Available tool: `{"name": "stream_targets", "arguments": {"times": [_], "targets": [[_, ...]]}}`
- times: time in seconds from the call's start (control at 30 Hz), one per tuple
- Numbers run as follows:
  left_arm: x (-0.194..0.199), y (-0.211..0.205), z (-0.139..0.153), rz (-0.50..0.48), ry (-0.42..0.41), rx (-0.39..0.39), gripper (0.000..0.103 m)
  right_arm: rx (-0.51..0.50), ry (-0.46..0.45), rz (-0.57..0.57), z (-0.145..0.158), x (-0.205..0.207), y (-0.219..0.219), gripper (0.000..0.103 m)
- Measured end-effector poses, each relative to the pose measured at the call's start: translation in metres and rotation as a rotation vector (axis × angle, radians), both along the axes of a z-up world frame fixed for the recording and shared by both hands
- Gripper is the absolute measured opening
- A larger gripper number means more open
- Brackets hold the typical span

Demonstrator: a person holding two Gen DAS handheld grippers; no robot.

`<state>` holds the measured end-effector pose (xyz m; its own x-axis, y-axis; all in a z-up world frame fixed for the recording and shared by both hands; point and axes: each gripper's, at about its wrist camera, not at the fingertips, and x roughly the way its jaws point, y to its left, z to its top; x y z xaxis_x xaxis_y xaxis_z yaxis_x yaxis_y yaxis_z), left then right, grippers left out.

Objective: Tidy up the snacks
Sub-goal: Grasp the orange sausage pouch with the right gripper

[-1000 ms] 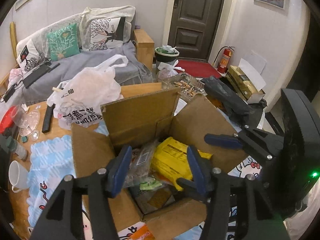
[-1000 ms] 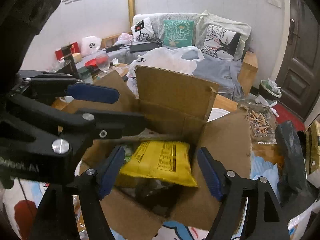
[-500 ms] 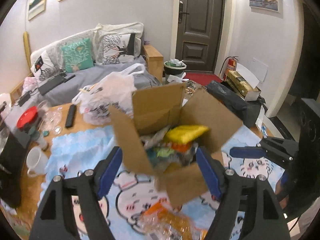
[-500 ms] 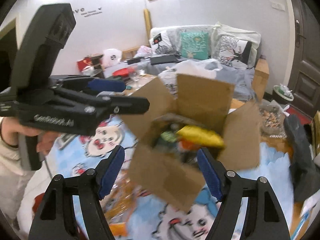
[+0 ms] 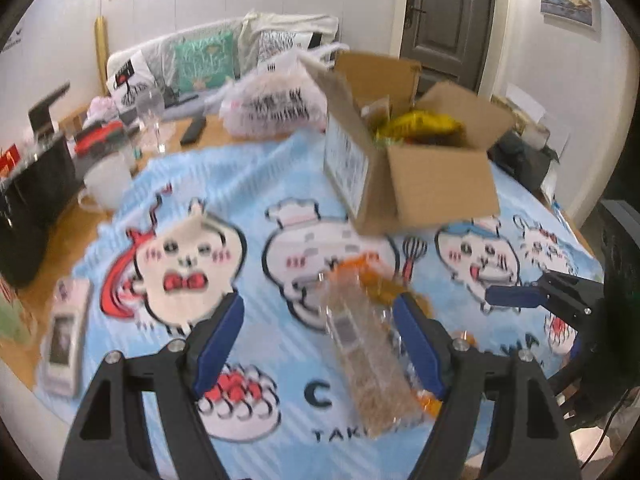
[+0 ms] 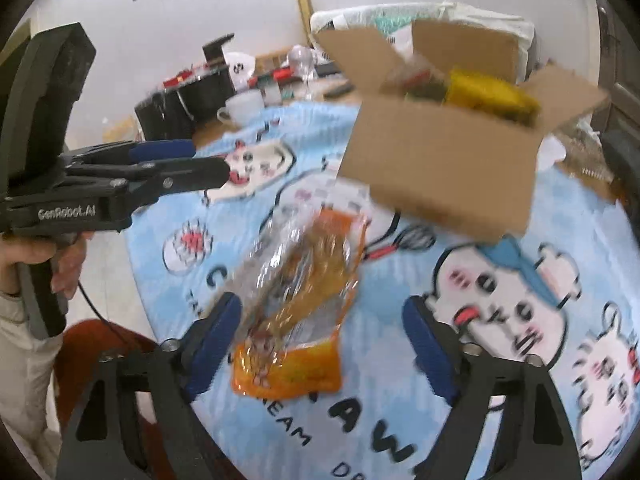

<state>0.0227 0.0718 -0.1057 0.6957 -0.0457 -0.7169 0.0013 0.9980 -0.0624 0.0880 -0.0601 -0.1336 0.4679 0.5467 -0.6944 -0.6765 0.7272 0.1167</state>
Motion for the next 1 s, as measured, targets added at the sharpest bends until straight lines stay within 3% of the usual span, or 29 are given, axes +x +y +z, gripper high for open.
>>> {"name": "stream_targets", "arguments": {"times": [0.33,0.9,1.0], "targets": [[-0.006,0.002,-0.008,0.007,0.001,-0.046,0.074,-0.129,-0.020,0.033,-0.038,-0.014,0.034,0.088],[-0.007,0.003,-0.004,0.013,-0.011,-0.055,0.074,-0.190,-0.044,0.046,-0.045,-0.015,0.039,0.089],[-0.007,0.002,-0.003,0.010,-0.012,-0.053,0.074,-0.181,-0.053,0.037,-0.045,-0.013,0.042,0.082]]}}
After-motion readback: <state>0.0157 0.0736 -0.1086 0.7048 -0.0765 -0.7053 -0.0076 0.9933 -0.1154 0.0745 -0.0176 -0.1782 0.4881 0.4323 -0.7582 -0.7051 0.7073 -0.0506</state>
